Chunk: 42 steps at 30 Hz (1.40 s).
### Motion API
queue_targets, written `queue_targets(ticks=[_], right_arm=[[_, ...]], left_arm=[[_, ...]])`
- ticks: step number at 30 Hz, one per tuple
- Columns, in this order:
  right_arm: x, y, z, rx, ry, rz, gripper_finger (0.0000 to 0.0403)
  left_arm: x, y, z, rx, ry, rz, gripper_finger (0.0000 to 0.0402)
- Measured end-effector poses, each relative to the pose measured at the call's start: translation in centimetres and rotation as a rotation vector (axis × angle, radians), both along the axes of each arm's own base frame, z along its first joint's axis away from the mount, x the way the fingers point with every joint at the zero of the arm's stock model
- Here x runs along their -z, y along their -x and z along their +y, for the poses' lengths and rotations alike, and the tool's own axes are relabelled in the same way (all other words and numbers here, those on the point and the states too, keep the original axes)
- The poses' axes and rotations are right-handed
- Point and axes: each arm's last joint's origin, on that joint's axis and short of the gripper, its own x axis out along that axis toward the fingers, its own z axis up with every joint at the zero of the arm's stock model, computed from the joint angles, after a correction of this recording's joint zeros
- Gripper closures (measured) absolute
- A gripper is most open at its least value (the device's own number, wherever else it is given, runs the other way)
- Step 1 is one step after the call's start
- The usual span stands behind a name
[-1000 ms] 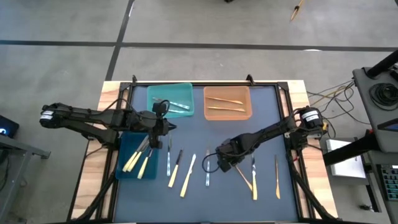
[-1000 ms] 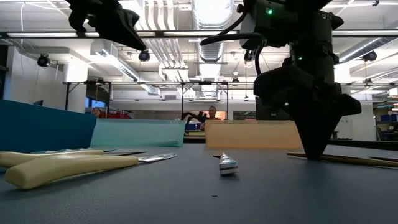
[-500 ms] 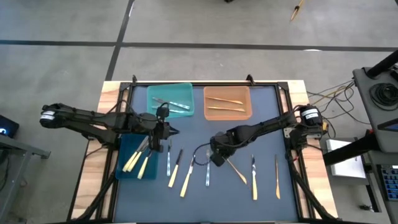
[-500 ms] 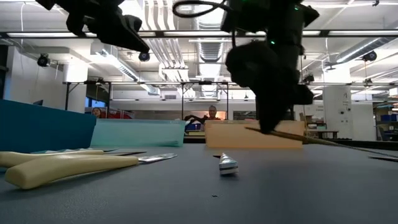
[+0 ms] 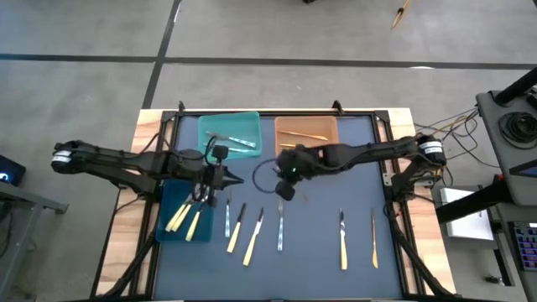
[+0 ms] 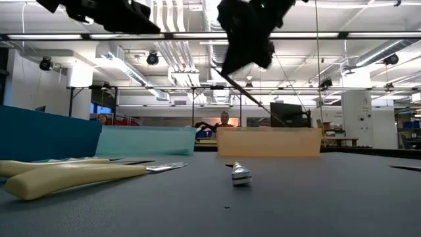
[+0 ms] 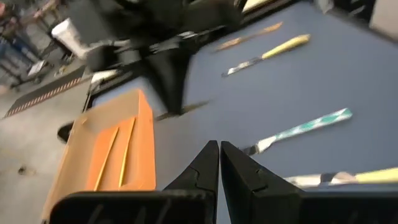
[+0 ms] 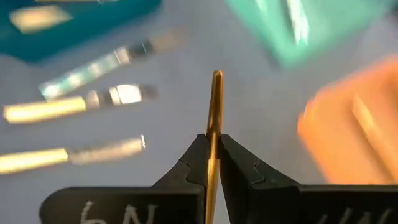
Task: Sort silverware by color (type)
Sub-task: Put the golden knife into the orange bin
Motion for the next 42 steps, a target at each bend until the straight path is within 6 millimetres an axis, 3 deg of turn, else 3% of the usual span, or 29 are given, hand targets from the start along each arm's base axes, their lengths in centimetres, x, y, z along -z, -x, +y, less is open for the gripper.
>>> queue_targets(ticks=[8, 14, 18, 26, 32, 42], right_arm=[[-5.2, 0.3, -4.2, -0.169, 0.336, -0.308, 0.039], [-6.4, 1.3, -9.2, -0.24, 0.499, -0.356, 0.039], [-5.9, 2.7, -13.3, -0.237, 0.543, -0.289, 0.039], [-2.5, 5.8, -19.7, -0.26, 0.389, -0.128, 0.039], [-0.2, 6.1, -20.8, -0.263, 0.305, -0.038, 0.039], [1.5, 5.6, -21.3, -0.266, 0.273, 0.005, 0.039]], left_arm=[[-0.8, 0.3, 0.3, 0.026, 0.015, -0.086, 0.0401], [-0.9, 0.3, 1.1, -0.011, 0.024, -0.105, 0.0401], [-1.0, 0.3, 1.9, -0.06, 0.042, -0.111, 0.0401], [-1.2, 0.3, 3.8, -0.15, 0.051, -0.14, 0.0401], [-1.2, 0.4, 4.3, -0.192, 0.101, -0.145, 0.0401], [0.4, 0.5, 4.2, -0.213, 0.158, -0.128, 0.0401]])
